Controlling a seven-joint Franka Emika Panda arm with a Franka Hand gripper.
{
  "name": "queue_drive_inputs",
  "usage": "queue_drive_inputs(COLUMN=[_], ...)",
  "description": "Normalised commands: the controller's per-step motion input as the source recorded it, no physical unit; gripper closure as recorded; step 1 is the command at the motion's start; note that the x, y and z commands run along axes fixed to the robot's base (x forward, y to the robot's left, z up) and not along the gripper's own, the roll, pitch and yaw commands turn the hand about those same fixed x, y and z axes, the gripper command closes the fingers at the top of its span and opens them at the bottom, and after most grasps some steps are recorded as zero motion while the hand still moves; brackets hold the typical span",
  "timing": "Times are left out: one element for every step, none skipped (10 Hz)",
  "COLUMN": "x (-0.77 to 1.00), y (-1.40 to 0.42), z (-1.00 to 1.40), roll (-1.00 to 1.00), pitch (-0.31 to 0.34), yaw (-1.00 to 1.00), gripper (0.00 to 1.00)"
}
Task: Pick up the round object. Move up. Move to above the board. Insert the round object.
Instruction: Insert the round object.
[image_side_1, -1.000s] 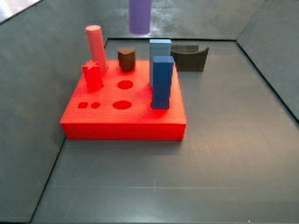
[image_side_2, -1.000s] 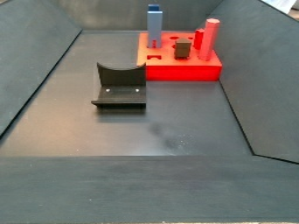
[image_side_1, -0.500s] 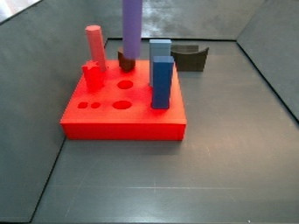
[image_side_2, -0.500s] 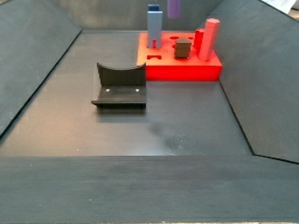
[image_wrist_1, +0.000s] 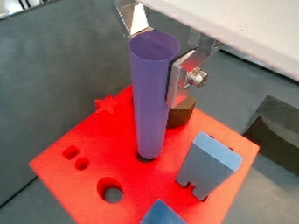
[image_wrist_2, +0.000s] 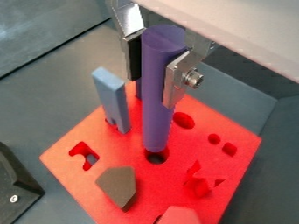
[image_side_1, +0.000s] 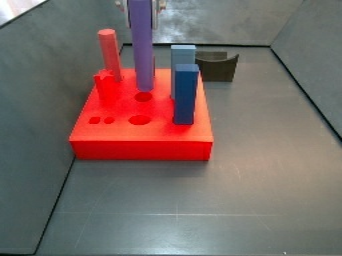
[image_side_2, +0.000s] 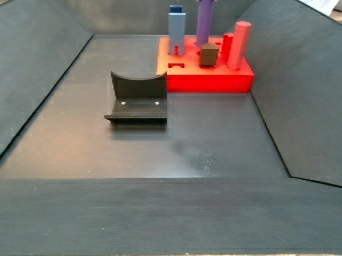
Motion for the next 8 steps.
queue_drive_inputs(x=[0.0, -0.01, -0.09, -0.19, -0.24, -0.32, -0.35, -0.27], y=[0.14, 0.07, 0.04, 0.01, 0.0, 0.0, 0.0, 0.0], z=[-0.35, -0.3, -0.27, -0.21, -0.15, -0.12, -0.1, -0.08], roll=[-0.02, -0.03, -0.06, -0.06, -0.08, -0.07, -0.07, -0.07], pitch=[-0.12, -0.124, -0.144, -0.136, -0.137, -0.134, -0.129, -0.107], yaw=[0.0, 0.0, 0.0, 0.0, 0.0, 0.0, 0.0, 0.0], gripper=[1.0, 1.0, 1.0, 1.0, 1.0, 1.0, 1.0, 1.0])
